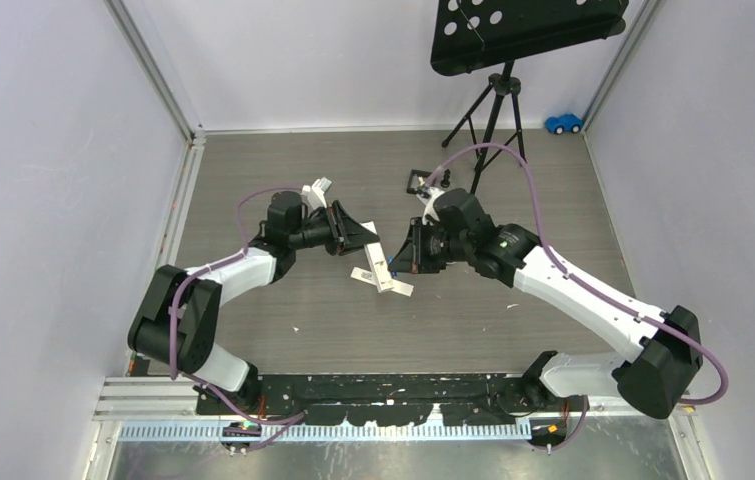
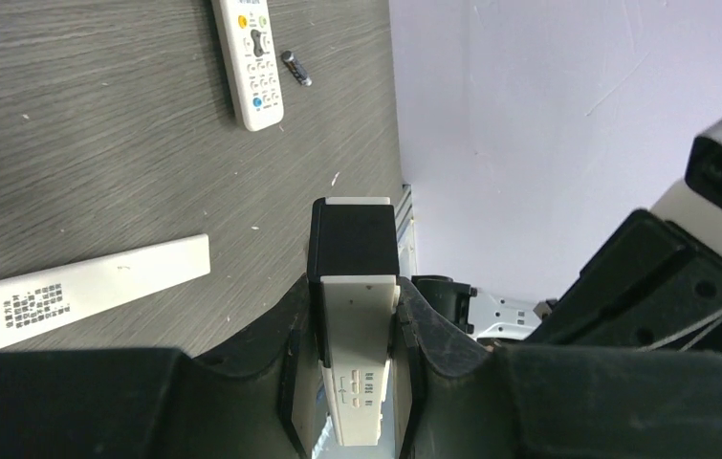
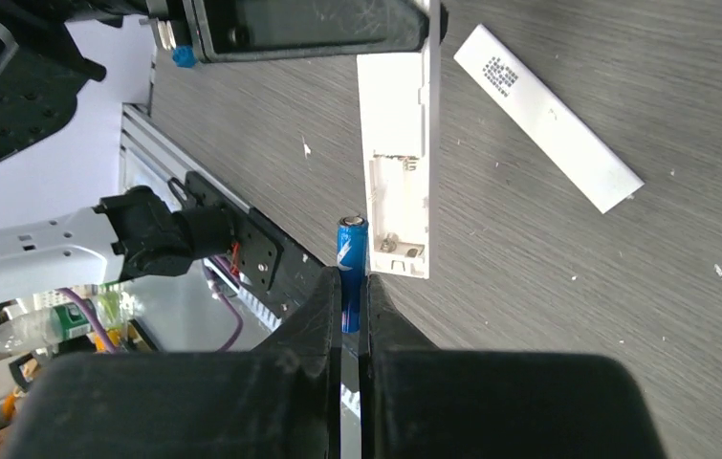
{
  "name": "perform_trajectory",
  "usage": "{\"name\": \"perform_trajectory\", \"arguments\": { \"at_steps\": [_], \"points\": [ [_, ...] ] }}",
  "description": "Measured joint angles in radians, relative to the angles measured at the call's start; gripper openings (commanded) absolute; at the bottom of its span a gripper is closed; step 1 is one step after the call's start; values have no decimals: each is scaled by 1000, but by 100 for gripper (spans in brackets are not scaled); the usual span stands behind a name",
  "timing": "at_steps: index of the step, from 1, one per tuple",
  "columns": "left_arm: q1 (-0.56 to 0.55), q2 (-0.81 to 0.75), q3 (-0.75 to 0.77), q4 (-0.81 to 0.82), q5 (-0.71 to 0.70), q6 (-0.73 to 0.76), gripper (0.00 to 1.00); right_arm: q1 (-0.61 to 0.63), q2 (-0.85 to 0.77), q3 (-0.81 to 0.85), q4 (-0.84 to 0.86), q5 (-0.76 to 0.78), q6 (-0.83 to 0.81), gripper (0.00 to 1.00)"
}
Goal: Load the batteries into the remote control
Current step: Load the battery into the remote control.
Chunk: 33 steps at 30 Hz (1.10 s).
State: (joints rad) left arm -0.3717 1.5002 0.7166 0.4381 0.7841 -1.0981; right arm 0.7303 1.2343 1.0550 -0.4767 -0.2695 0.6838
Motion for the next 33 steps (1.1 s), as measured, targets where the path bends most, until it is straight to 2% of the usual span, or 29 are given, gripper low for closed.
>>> {"name": "perform_trajectory", "arguments": {
  "at_steps": [8, 19, 27, 33],
  "points": [
    [0, 8, 0, -1, -7, -21, 0, 61, 76, 69, -100, 82, -13, 1],
    [0, 8, 0, -1, -6, -24, 0, 92, 124, 79, -122, 116, -35, 3],
    [0, 8, 0, -1, -2, -29, 0, 94, 151, 80, -122, 119, -42, 9],
    [0, 8, 0, -1, 2, -32, 0, 102, 158, 80, -112, 119, -47, 23]
  ]
}}
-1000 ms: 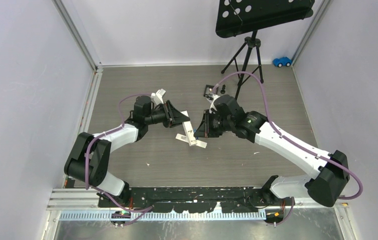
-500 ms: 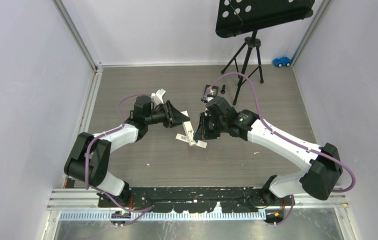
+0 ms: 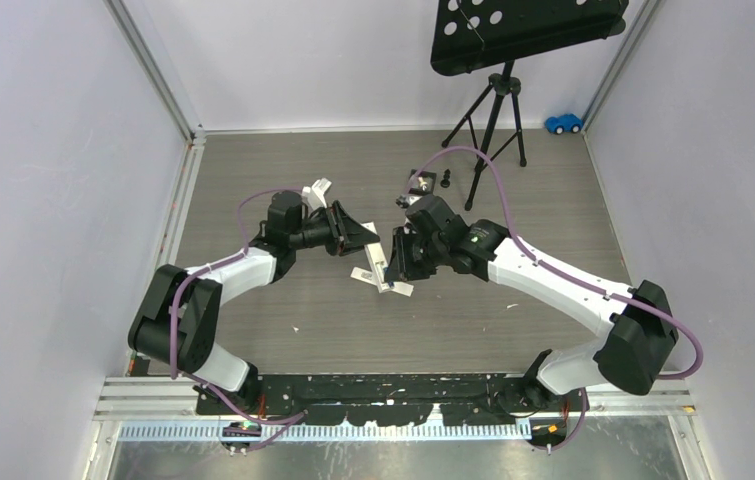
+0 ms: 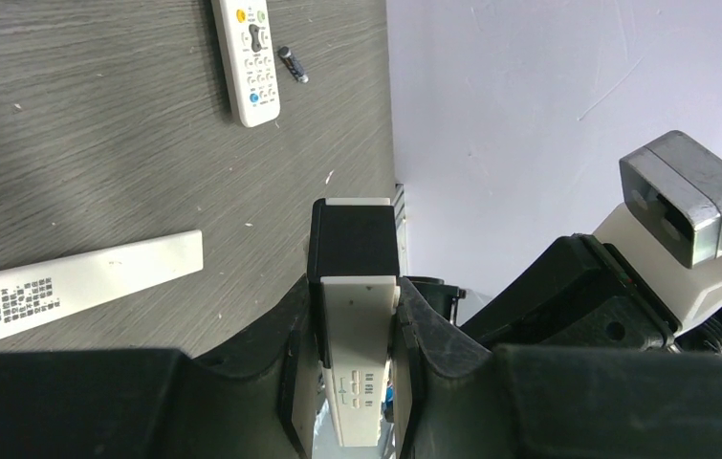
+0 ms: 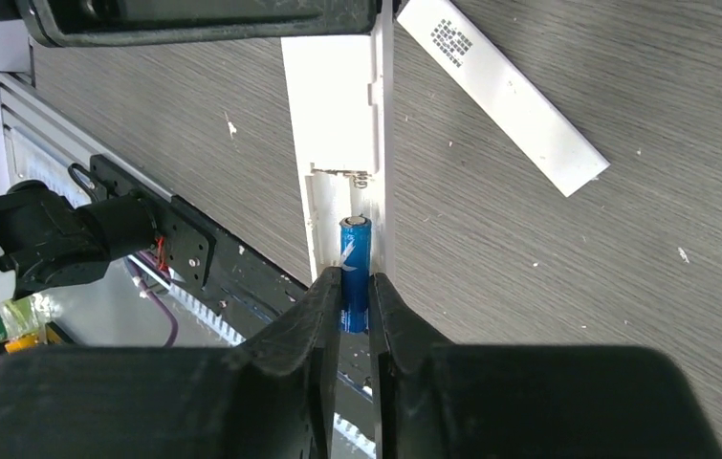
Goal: Load the batteries into the remote control
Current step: Load the battery into the remote control.
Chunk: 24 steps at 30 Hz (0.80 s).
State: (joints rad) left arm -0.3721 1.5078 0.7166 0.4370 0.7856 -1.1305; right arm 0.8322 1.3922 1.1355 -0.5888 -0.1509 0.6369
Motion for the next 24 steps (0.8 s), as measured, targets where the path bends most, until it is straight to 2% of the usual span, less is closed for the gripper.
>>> {"name": "perform_trajectory", "arguments": {
  "at_steps": [3, 6, 12, 18, 21, 24],
  "points": [
    [0, 0, 0, 0, 1, -8, 0, 2, 0, 0, 11, 2, -2, 35],
    [0, 0, 0, 0, 0, -14, 0, 2, 0, 0, 15, 12, 4, 41],
    [0, -2, 0, 0, 2, -35, 0, 2, -21, -6, 29, 39, 24, 47],
    [0, -21, 0, 0, 3, -58, 0, 2, -121, -53, 93, 58, 63, 50],
    [0, -35, 0, 1, 3, -85, 0, 2, -171, -82, 129, 82, 85, 62],
    [0, -45, -2, 29, -3, -148, 0, 2, -240, -150, 189, 128, 122, 70]
  ]
}}
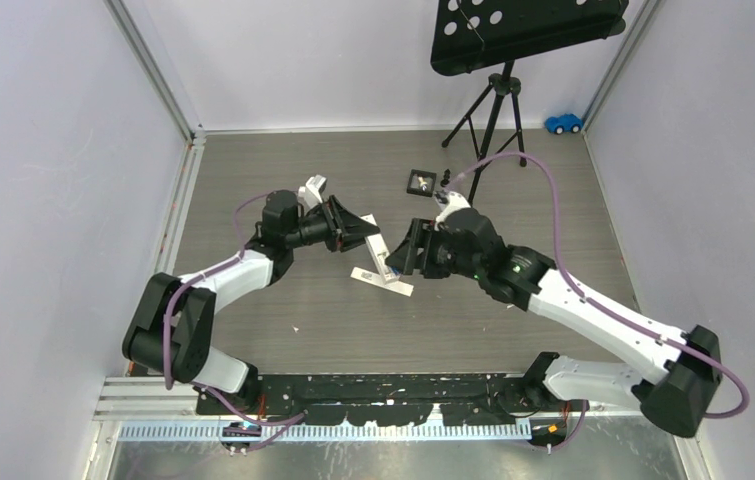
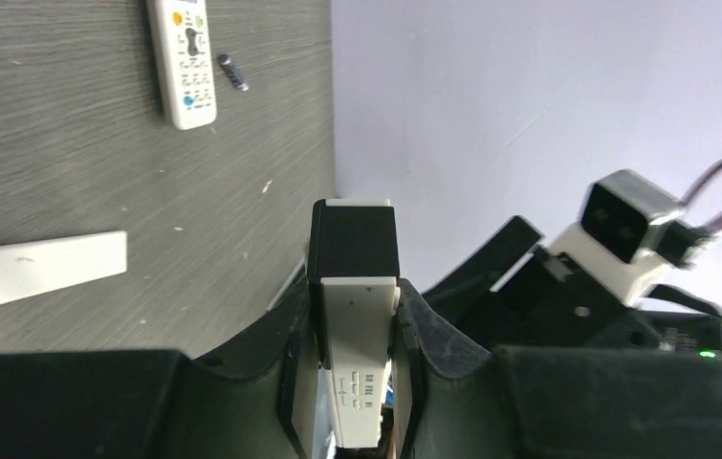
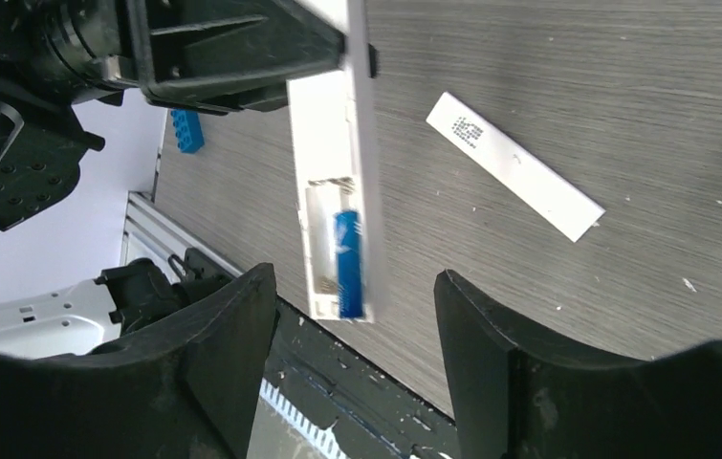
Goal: Load the batteries into the remote control
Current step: Load the battery into the remote control.
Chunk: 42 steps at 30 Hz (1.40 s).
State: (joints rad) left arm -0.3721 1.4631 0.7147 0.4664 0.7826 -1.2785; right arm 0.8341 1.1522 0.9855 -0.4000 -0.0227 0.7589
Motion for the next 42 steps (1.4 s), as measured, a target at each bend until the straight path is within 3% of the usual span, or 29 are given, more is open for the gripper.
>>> {"name": "perform_trajectory", "arguments": {
  "at_steps": [7, 13, 21, 24, 28, 42],
  "points": [
    [0, -37, -59, 174, -61, -245, 0, 3, -235, -241, 219, 93, 166, 72],
    [0, -66, -62, 233, -106, -372, 0, 9, -319, -335, 434, 149, 289, 74],
    [0, -67, -95, 313, -129, -486, 0, 9, -290, -362, 585, 162, 391, 73],
    [0, -67, -101, 334, -132, -509, 0, 9, -248, -375, 640, 154, 431, 68],
    [0, -67, -103, 356, -134, -525, 0, 9, -205, -380, 666, 147, 468, 62],
    [0, -69, -101, 368, -127, -518, 0, 9, -169, -380, 718, 146, 493, 56]
  ]
}}
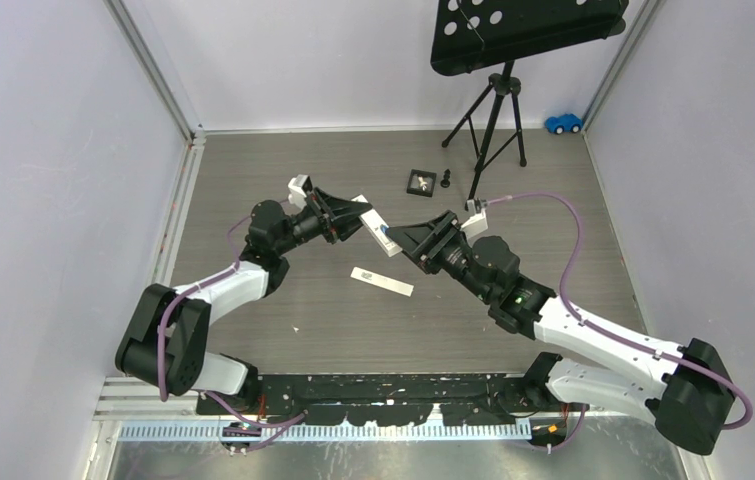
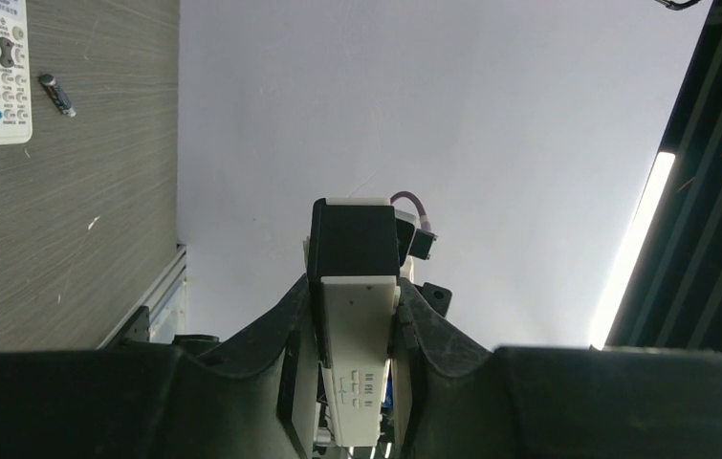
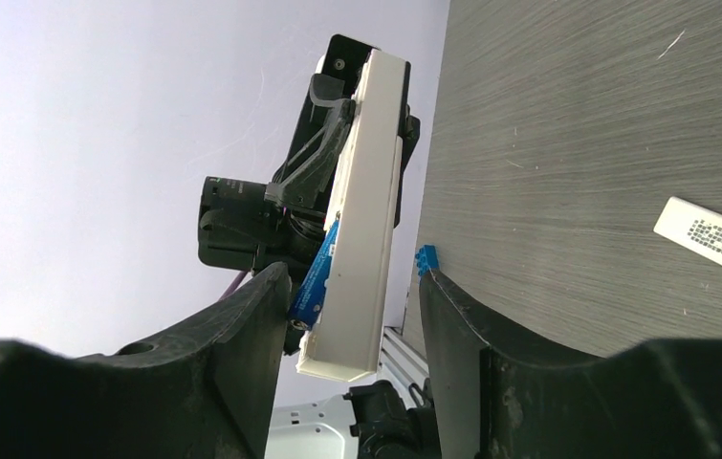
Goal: Load the batteries into the remote control
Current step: Load the battery into the remote control.
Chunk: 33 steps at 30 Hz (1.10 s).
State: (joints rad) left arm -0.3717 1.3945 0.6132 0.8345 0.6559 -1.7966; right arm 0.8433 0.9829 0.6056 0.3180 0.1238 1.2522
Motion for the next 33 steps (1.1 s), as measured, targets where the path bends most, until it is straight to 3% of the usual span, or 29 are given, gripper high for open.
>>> {"name": "perform_trajectory", "arguments": {
  "at_steps": [4, 9, 18, 20, 23, 25, 33],
  "points": [
    [1, -5, 0, -1, 0, 6, 0, 0, 19, 3, 21, -6, 0, 53],
    [1, -17, 3, -2, 0, 18, 0, 1, 42, 8, 35, -11, 10, 39],
    [4, -31, 6, -5, -1, 48, 0, 6, 48, 9, 53, -6, 33, 25],
    [8, -32, 6, -7, -2, 56, 0, 6, 58, 11, 57, -7, 34, 29],
    [11, -32, 10, -18, -1, 77, 0, 5, 68, 14, 58, -16, 33, 60],
    [11, -32, 24, -38, 19, 92, 0, 2, 69, 13, 64, -25, 24, 68],
    [25, -51, 147, -148, 171, 306, 0, -42, 14, -29, 109, -136, -71, 72]
  ]
}}
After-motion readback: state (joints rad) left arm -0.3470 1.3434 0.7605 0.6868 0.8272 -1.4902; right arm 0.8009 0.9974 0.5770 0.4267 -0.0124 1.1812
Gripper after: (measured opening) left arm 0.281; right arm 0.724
